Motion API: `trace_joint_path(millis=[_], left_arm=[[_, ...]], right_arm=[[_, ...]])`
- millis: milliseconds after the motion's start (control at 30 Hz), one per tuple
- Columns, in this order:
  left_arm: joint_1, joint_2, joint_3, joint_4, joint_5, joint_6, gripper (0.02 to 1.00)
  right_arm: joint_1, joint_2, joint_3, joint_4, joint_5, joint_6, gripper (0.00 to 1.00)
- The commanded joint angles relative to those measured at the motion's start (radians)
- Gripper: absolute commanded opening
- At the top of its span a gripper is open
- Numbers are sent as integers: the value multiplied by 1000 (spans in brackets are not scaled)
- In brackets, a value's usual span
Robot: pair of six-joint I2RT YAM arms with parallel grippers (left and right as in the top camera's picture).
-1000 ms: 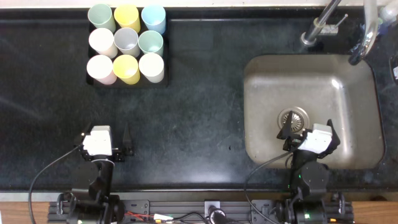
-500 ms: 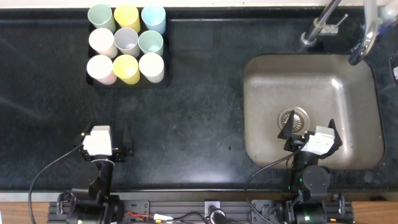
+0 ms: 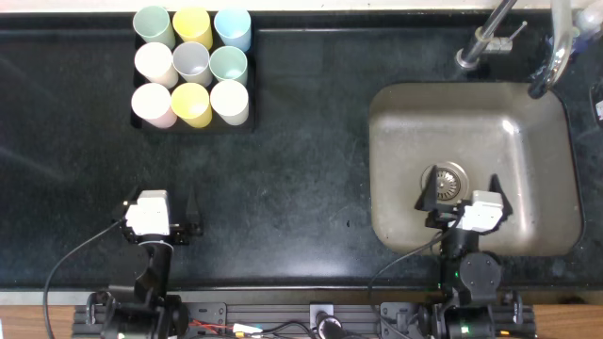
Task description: Store Cups
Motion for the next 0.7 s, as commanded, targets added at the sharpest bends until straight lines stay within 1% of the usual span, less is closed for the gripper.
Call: trace_joint_path(millis=[33,700], left_arm=[[6,-7,-3,2,7,19,1000],[6,-7,-3,2,7,19,1000]], right_arm=[[-6,-11,-28,15,-204,19,996],[-6,-11,-28,13,-200,19,998]])
